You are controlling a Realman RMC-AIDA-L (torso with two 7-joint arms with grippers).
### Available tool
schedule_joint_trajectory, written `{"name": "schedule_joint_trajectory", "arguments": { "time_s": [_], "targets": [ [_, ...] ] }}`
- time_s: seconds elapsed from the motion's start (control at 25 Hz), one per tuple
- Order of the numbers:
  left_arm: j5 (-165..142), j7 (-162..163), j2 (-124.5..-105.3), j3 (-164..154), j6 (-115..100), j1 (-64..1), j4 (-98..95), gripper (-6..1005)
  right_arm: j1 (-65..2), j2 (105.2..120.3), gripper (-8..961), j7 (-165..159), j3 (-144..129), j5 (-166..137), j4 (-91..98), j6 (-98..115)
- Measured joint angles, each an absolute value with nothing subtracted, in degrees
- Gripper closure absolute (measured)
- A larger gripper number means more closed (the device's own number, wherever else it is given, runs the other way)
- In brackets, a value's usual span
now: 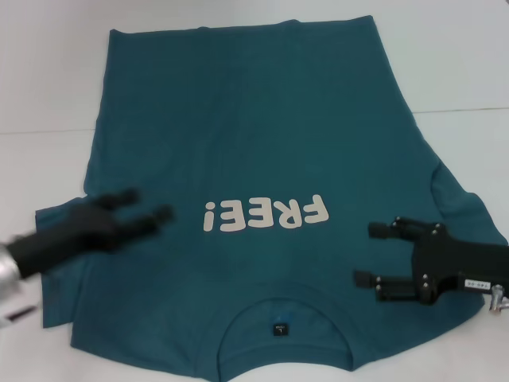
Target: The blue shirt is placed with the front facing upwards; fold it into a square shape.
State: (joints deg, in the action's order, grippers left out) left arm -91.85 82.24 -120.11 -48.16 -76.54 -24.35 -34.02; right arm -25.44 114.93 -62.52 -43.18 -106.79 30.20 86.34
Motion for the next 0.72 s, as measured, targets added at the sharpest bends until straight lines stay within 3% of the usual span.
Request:
{"name": "schedule_joint_trajectory", "arguments": {
  "time_s": [0.08,0.44,0.56,0.72],
  "targets": [
    [-92.7,95.3,-118.04,-45.7,-75.2,-22.9,-37.1,65,-25.3,114.93,35,-62.8,-41.6,-106.7,30.3,86.3],
    [-106.2,112.5,-115.96,-43.6,-70.9,-20.7,-47.8,64,-26.0,117.18,36,-63.3,-31.6,-106.5,30.5,85.7],
    [-113.3,119.2,-116.37,-43.5,-71.7,-19.3,-53.8,64,-26.1,117.4,36,-63.8,-30.0,-106.1,30.5,86.8],
    [-118.6,124.0,-119.01,-43.4,-72.2,-16.2,-61.2,64,-25.8,117.48,37,-63.6,-29.7,-105.7,30.6,87.0]
  ]
}}
